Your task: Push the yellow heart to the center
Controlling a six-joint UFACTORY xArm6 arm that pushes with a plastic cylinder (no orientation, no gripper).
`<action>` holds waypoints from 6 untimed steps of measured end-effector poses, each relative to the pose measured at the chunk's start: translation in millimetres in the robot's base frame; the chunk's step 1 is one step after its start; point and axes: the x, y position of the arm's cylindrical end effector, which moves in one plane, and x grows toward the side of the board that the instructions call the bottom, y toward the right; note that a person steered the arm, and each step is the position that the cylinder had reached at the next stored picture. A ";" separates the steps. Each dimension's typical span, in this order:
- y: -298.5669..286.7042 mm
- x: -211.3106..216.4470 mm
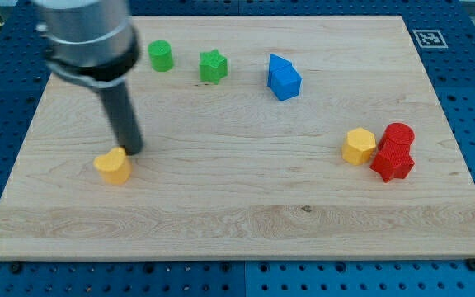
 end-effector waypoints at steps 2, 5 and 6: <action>14.7 38.2; -47.2 74.8; 27.4 81.8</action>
